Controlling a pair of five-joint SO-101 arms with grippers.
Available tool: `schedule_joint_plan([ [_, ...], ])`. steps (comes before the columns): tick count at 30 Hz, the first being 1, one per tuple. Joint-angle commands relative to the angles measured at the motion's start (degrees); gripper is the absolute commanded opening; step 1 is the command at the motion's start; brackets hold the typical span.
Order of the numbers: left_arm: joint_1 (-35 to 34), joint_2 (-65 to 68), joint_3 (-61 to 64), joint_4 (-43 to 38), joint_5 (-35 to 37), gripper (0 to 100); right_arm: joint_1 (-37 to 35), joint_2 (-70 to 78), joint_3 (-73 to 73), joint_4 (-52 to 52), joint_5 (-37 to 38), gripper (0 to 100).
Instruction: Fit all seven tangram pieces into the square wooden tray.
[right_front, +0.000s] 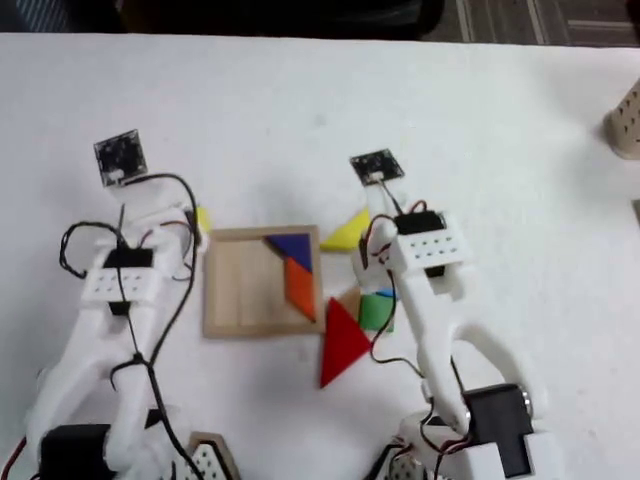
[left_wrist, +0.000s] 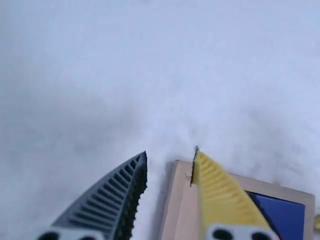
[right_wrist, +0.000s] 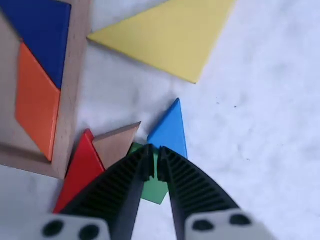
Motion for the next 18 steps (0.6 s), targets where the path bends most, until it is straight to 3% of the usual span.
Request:
schedule_joint_plan([
  [1,-0.6,-2.0,-0.9,0.7,-0.6,17,-0.2,-0.2,0.2,-1.6,0.1,2.5],
  [6,-0.4,-2.0,-0.7,0.7,-0.6,17,-0.2,-0.2,1.8,-4.8,0.2,3.3],
  [12,-0.3,-2.0,-0.6,0.7,-0.6,17,-0.2,0.4,3.3,-6.1,0.2,19.1],
  [18,-0.3,-2.0,-0.5,1.1,-0.6,17,-0.7,7.3,3.1,-9.9,0.7,17.0],
])
